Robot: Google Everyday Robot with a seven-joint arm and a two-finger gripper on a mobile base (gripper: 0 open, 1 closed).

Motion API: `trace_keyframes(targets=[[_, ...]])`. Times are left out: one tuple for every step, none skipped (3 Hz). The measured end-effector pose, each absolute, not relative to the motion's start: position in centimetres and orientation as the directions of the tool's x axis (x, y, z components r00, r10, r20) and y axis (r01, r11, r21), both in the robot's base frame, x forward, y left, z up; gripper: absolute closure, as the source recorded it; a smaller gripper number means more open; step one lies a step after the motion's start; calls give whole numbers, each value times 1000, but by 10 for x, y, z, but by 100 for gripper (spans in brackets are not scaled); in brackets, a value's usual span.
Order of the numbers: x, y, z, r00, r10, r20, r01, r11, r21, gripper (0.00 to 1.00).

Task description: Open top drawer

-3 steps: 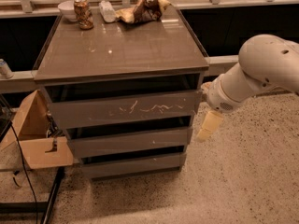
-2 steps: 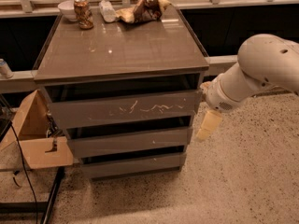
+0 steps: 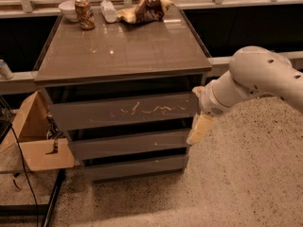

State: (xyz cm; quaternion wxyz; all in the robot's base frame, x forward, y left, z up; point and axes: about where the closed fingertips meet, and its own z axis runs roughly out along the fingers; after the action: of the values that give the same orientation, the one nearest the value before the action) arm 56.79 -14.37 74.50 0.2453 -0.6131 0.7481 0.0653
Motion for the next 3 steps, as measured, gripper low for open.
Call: trace_keyframes(targets=[[579, -129, 735, -89, -883, -460, -956, 205, -210, 0], [592, -113, 728, -43, -895, -444, -960, 161, -230, 0], [605, -99, 719, -10, -916, -402, -962, 118, -245, 0]])
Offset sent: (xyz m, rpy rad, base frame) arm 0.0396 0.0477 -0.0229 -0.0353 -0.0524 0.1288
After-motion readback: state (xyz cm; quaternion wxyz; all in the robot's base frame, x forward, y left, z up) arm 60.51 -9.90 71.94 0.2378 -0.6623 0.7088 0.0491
